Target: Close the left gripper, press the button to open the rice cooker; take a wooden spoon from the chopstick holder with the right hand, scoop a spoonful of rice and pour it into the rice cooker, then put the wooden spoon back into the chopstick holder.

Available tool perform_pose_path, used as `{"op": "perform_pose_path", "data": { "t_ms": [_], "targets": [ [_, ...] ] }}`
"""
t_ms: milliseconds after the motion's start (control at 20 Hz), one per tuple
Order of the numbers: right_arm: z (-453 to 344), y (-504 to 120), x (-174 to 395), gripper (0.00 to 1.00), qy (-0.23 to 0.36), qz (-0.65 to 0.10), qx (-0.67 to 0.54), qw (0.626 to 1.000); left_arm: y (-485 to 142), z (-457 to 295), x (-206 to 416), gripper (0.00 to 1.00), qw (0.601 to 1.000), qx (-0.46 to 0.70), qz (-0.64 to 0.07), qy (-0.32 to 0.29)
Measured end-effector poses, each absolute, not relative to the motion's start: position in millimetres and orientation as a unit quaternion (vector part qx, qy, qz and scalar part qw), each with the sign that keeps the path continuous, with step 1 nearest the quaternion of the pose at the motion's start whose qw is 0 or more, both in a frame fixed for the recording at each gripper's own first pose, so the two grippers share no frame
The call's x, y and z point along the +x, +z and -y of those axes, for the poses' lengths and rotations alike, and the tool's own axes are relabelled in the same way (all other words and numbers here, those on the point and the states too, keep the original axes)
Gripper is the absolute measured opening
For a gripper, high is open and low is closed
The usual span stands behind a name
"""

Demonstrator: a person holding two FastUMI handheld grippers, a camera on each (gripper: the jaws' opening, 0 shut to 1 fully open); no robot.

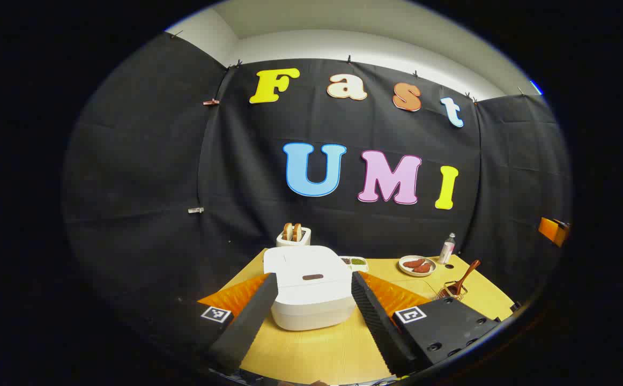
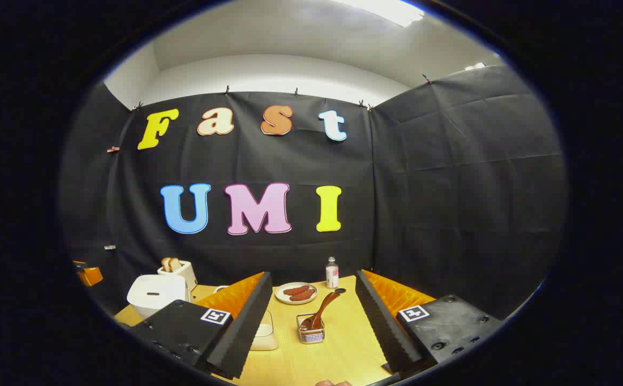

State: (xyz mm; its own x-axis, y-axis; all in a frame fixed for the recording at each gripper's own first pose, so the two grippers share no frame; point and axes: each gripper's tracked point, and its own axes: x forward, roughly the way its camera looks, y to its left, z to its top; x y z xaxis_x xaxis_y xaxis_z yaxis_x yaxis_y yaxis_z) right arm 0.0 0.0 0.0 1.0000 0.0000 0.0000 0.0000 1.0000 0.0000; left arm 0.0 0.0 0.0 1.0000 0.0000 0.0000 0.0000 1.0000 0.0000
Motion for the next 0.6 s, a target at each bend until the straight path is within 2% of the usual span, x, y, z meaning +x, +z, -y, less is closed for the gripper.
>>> {"op": "perform_pose_path", "data": {
  "t_ms": [600],
  "targets": [
    [-6.6, -29.2, 38.2, 0.98, 0.037, -0.030, -0.006, 0.999, -20.5, 4.5, 21.4, 0.95, 0.998, -0.039, -0.025, 0.040]
  ]
}}
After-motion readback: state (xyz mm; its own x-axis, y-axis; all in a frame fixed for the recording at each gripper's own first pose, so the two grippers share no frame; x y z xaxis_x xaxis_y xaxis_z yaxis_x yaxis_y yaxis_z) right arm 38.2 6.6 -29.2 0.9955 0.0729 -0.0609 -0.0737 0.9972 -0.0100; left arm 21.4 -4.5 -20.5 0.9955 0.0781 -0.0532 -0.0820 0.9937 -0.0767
